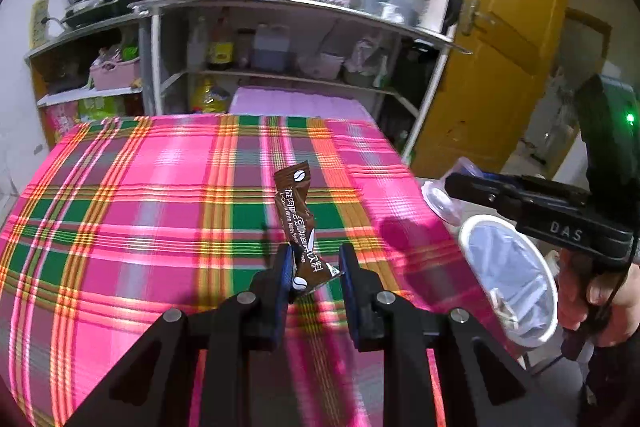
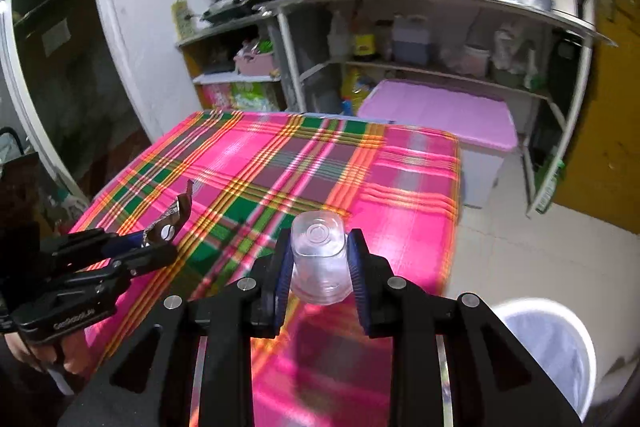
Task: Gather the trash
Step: 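Carry the wrapper and clear cup over the bin with both tools, then open both tools to drop the wrapper and cup into the bin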
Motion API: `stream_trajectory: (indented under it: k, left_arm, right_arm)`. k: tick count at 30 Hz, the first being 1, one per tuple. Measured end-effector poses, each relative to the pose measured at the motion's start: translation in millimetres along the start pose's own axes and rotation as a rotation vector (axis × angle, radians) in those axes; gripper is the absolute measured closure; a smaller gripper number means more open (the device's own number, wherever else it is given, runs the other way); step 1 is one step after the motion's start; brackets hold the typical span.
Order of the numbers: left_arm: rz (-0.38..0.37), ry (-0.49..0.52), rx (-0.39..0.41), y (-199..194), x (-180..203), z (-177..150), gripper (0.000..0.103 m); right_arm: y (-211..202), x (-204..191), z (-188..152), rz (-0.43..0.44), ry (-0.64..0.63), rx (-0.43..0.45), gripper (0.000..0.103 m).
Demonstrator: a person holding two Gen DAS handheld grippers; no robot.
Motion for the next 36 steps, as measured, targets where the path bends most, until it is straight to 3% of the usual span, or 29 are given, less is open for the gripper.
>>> stream_trajectory:
  k: [9, 15, 26, 36]
  left_arm:
    - [-0.077, 0.044, 0.026, -17, 77, 3, 0.079]
    - [-0.127, 0.092, 0.012, -10, 127, 2, 0.079]
    - [-0.207, 0.143, -0.032, 20, 190, -4, 0.079]
    - [-0.268, 0.158, -0.1, 55, 225, -9, 0.079]
  right_arm:
    - [-70, 51, -25, -0.053, 0.088, 0.06, 0.075]
    - [-94, 84, -47, -0.085, 0.143, 0.063, 0.075]
    - [-110, 139, -77, -0.136, 0.222, 0.045, 0.075]
    - [-104, 178, -99, -0.171, 0.294, -0.002, 0.074]
Point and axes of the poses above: each gripper's, at about its wrist camera, not at the fingertips, and y roughly the way its jaws point, x to its right, z to its top, the point moved 7 cm from there along y, roughly the way its jaws point, and after that the axes turned 10 degrees about y, right-handed, at the moved point
